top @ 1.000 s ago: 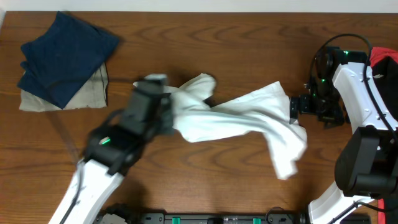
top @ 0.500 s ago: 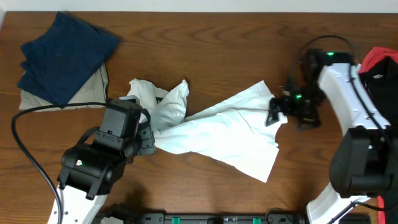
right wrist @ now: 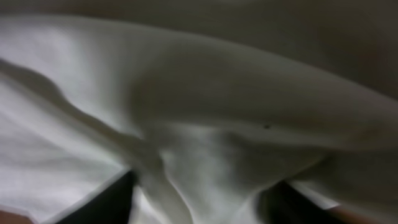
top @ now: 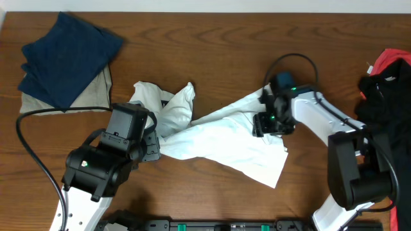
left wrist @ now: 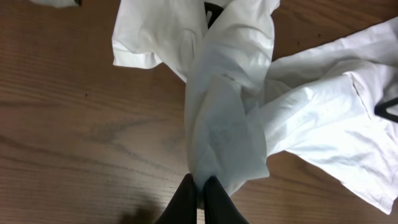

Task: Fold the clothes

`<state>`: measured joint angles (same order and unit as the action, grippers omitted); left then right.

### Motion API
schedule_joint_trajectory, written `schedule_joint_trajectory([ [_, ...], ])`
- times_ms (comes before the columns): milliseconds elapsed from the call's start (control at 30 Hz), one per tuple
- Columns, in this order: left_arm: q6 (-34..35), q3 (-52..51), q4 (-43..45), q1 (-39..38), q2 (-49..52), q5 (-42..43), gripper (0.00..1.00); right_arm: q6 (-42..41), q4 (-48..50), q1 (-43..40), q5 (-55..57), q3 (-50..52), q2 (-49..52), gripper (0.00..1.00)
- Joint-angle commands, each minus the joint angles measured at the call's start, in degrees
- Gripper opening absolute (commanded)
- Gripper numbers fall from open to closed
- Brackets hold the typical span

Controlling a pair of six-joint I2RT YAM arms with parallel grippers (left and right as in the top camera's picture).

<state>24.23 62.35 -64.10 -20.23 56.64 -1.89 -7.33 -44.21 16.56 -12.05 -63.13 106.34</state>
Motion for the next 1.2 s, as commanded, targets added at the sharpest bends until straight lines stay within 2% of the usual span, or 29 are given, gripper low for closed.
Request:
schedule_joint_trajectory([
  [0,0.87,0.11,-0.15,0.44,-0.04,-0.24,0.06,-0.57,0.96,2.43,3.52,1.14,0.07,0.25],
  [67,1.03,0.11,-0.22,0.44,-0.04,-0.24,0.06,-1.2,-0.48,2.56,5.31,0.52,0.04,0.01],
  [167,1.01,0.11,-0.63,0.44,-0.04,-0.26,0.06,-2.29,-5.44,1.14,6.78,-2.89,0.02,0.01],
  [333,1.03,0.11,-3.19,0.44,-0.07,-0.26,0.06,-2.27,-14.84,-5.27,11.08,-16.17,0.02,0.01],
  [567,2.73,0.11,-3.58,0.44,-0.04,-0.28,0.06,-2.29,-12.94,-16.35,13.77,-35.85,0.04,0.01],
  [600,2.73,0.11,-3.61,0.44,-0.04,-0.28,0.06,-2.32,-12.66,-17.81,13.7,-37.81,0.04,0.04],
  [633,2.75,0.11,-3.61,0.44,-0.04,-0.28,0.06,-2.29,-12.33,-19.04,13.27,-39.04,0.04,0.12],
  [667,2.93,0.11,-3.63,0.44,-0.04,-0.26,0.06,-2.29,-12.22,-20.17,12.74,-39.63,0.04,0.26],
  [700,2.97,0.11,-3.63,0.44,-0.07,-0.26,0.06,-2.29,-12.31,-20.92,12.28,-39.65,0.04,0.35],
  [933,3.82,0.11,-3.58,0.44,-0.04,-0.26,0.06,-2.29,-19.96,-23.3,10.78,-35.87,0.11,0.41],
  [1167,4.13,0.11,-3.3,0.44,-0.07,0.98,0.06,4.81,-24.79,-19.56,-4.31,-25.81,0.11,0.5],
])
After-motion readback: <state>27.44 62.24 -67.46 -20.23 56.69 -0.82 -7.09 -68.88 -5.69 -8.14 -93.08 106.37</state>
